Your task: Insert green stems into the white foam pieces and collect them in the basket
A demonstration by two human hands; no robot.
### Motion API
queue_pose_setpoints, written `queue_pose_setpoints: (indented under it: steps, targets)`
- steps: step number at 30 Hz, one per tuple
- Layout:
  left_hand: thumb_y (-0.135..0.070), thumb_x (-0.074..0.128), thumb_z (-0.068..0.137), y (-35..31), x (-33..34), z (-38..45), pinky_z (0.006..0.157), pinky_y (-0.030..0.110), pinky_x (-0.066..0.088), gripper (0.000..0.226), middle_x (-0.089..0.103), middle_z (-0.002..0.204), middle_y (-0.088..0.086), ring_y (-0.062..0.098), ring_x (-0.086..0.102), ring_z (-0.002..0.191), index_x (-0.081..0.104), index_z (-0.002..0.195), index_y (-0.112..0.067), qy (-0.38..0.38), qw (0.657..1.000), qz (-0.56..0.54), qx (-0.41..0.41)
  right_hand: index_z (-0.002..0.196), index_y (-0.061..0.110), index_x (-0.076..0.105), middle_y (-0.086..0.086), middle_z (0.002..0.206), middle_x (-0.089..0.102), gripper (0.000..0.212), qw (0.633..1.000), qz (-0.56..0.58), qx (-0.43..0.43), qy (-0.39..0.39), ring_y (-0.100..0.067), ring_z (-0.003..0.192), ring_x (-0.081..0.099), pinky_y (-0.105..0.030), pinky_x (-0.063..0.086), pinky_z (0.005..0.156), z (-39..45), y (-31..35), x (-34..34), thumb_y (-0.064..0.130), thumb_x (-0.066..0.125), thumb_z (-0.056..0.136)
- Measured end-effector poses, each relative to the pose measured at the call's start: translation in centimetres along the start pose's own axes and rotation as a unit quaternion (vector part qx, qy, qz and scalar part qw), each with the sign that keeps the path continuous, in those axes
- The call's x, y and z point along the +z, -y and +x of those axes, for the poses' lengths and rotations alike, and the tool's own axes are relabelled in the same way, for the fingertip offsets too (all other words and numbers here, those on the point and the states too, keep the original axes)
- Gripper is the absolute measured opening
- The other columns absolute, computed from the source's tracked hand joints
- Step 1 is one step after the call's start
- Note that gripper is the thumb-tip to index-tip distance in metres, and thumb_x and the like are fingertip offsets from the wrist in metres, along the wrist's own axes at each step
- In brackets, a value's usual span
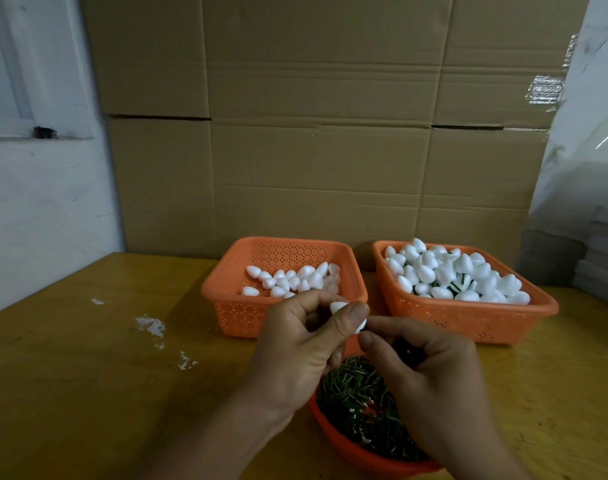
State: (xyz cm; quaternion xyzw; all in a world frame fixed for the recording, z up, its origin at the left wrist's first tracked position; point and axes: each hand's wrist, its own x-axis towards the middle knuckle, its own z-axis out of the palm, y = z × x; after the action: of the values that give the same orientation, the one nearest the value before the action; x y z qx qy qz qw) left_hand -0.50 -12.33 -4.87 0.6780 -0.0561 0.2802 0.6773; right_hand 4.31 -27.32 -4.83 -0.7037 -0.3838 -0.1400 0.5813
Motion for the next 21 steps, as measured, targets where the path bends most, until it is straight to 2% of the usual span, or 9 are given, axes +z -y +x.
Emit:
queue_pose_setpoints:
  steps: [3,5,8,15,18,21]
  targets:
    - [-0.045,0.078,0.077,0.2,-0.1,0.0,0.055,0.019,0.044,0.029,0.056,0.059,-0.002,0.008,0.052,0.056,0.076,0.093,-0.019,0.028,1.000,-0.012,-0.003,0.079,0.024,0.079,0.005,0.064,0.073,0.017,0.996,0.074,0.045,-0.002,-0.001,0.052,0.063,-0.010,0.044,0.049,0.2,0.2,-0.1,0.007,0.077,0.081]
    - [-0.040,0.078,0.078,0.2,-0.2,0.0,0.058,0.019,0.045,0.030,0.059,0.062,-0.004,0.007,0.053,0.060,0.077,0.099,-0.019,0.048,0.998,-0.035,-0.009,0.076,0.020,0.079,0.000,0.062,0.072,0.004,0.993,0.101,0.066,-0.009,-0.001,0.047,0.058,-0.011,0.042,0.046,0.4,0.4,-0.1,0.017,0.077,0.078]
    - [-0.038,0.078,0.078,0.2,-0.1,0.0,0.059,0.020,0.044,0.031,0.059,0.063,-0.003,0.007,0.053,0.062,0.078,0.103,-0.020,0.056,0.997,-0.060,-0.014,0.076,0.019,0.079,-0.004,0.061,0.071,0.013,0.990,0.117,0.082,-0.009,-0.003,0.046,0.054,-0.018,0.043,0.045,0.4,0.4,-0.2,0.029,0.073,0.072]
    - [-0.040,0.072,0.084,0.0,-0.1,-0.1,0.059,0.015,0.045,0.025,0.058,0.060,-0.010,0.002,0.053,0.059,0.077,0.104,-0.024,0.044,0.998,0.003,0.049,0.075,0.017,0.079,-0.003,0.059,0.071,0.011,0.982,0.167,0.089,0.029,-0.005,0.042,0.050,-0.017,0.041,0.042,0.4,1.3,-0.3,0.024,0.071,0.075]
    - [-0.029,0.069,0.093,-0.2,0.0,-0.2,0.063,0.010,0.047,0.013,0.066,0.069,-0.019,-0.004,0.061,0.065,0.074,0.103,-0.021,0.063,0.993,0.036,0.093,0.075,0.016,0.079,-0.008,0.060,0.071,0.014,0.979,0.177,0.103,0.026,-0.009,0.042,0.047,-0.020,0.038,0.040,0.4,1.5,-0.3,0.028,0.071,0.072]
    - [-0.027,0.063,0.094,-0.5,0.1,-0.3,0.065,0.008,0.048,0.011,0.067,0.074,-0.022,-0.006,0.063,0.070,0.070,0.100,-0.021,0.073,0.990,0.062,0.107,0.075,0.015,0.079,-0.009,0.059,0.070,0.017,0.976,0.180,0.122,0.020,-0.012,0.042,0.046,-0.023,0.036,0.040,0.4,1.3,-0.2,0.030,0.073,0.070]
